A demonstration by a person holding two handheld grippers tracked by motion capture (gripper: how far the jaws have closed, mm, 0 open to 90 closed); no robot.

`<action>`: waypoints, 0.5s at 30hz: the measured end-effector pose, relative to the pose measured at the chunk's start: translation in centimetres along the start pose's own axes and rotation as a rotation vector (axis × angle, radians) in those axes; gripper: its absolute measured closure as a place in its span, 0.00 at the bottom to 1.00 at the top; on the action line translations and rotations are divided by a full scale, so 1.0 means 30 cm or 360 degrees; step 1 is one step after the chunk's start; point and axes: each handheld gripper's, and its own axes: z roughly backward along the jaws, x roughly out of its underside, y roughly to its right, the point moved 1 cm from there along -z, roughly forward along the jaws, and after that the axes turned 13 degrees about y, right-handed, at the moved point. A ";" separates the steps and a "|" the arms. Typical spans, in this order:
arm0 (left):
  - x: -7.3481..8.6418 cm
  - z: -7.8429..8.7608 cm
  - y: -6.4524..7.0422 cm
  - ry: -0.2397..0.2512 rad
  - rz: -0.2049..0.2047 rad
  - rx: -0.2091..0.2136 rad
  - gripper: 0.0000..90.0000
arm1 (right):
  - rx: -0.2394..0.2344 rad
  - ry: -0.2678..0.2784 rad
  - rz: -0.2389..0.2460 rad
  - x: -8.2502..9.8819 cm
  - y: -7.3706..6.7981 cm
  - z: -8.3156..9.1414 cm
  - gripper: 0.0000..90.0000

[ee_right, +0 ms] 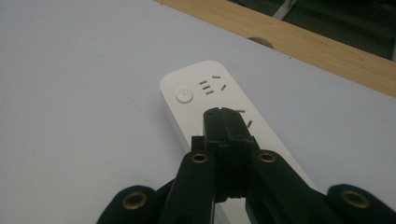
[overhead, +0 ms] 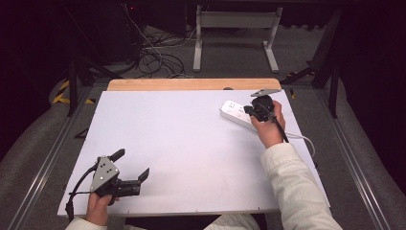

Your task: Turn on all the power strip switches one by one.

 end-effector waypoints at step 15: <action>0.004 -0.003 -0.002 -0.0005 0.0016 -0.0003 0.00 | -0.0061 0.0013 -0.0018 0.001 -0.014 -0.080 1.00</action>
